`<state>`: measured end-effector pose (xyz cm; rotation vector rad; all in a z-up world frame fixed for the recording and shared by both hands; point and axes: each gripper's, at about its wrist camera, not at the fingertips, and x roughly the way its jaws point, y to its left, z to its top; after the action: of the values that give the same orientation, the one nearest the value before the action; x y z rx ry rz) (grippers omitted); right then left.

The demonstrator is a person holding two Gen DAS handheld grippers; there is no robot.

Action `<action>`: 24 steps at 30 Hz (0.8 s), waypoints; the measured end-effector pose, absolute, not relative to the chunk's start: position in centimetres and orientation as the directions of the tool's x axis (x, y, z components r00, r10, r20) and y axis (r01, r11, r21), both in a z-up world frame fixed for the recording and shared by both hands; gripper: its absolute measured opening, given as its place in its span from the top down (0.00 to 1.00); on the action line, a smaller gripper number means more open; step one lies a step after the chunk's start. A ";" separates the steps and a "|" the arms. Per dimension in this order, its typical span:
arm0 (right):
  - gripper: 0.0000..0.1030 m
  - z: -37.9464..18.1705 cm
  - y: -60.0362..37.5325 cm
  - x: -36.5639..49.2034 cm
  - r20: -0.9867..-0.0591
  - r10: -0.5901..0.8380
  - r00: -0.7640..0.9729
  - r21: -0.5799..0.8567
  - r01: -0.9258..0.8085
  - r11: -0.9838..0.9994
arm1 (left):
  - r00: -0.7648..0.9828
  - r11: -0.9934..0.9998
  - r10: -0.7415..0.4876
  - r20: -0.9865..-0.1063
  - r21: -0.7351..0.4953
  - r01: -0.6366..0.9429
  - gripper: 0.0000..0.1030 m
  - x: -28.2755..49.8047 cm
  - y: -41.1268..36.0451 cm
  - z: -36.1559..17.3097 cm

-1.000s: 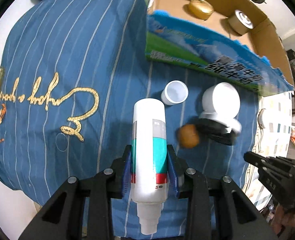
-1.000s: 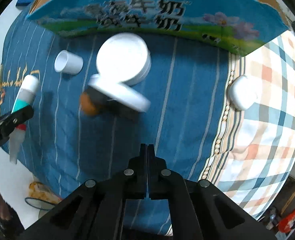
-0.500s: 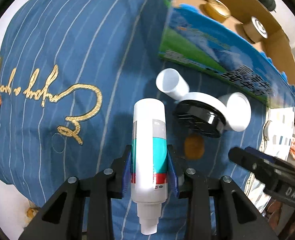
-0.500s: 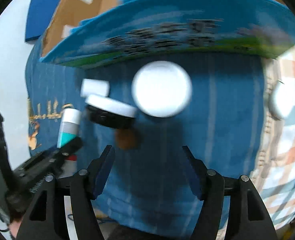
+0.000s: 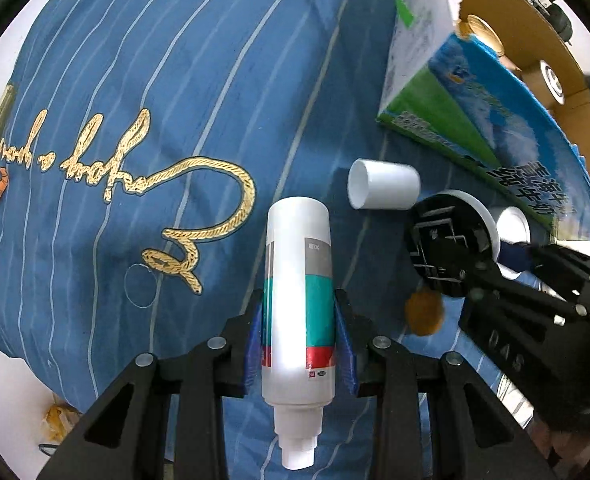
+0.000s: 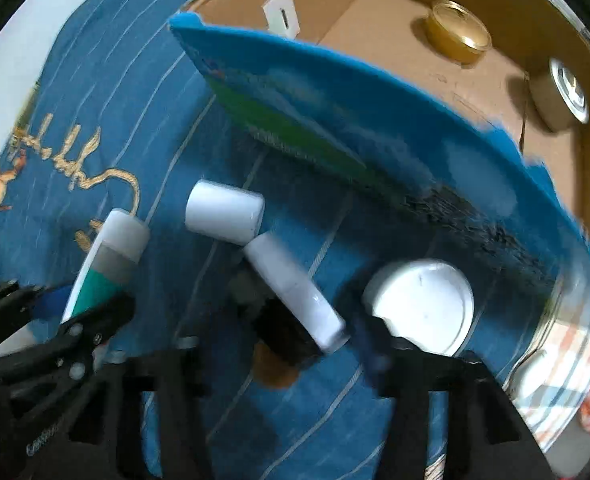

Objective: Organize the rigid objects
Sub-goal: 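Lift the tube and jar with both tools and carry them into the box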

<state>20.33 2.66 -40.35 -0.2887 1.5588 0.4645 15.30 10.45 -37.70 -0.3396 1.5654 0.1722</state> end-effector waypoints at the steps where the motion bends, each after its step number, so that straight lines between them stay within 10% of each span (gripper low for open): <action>1: 0.72 -40.8 3.0 20.5 -0.992 0.097 -0.082 0.123 -0.441 0.889 | 0.005 0.941 -0.108 -0.994 -0.104 -0.322 0.71 15.3 10.6 -37.8; 24: 0.74 -34.3 -2.4 17.7 -0.978 0.207 -0.003 0.201 -0.257 0.945 | 0.146 0.977 -0.110 -0.983 -0.134 -0.165 0.71 15.8 6.3 -29.7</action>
<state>17.70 -2.43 -34.26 -0.0405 1.5305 0.3651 15.77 6.35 -29.68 -0.2298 1.4280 0.0396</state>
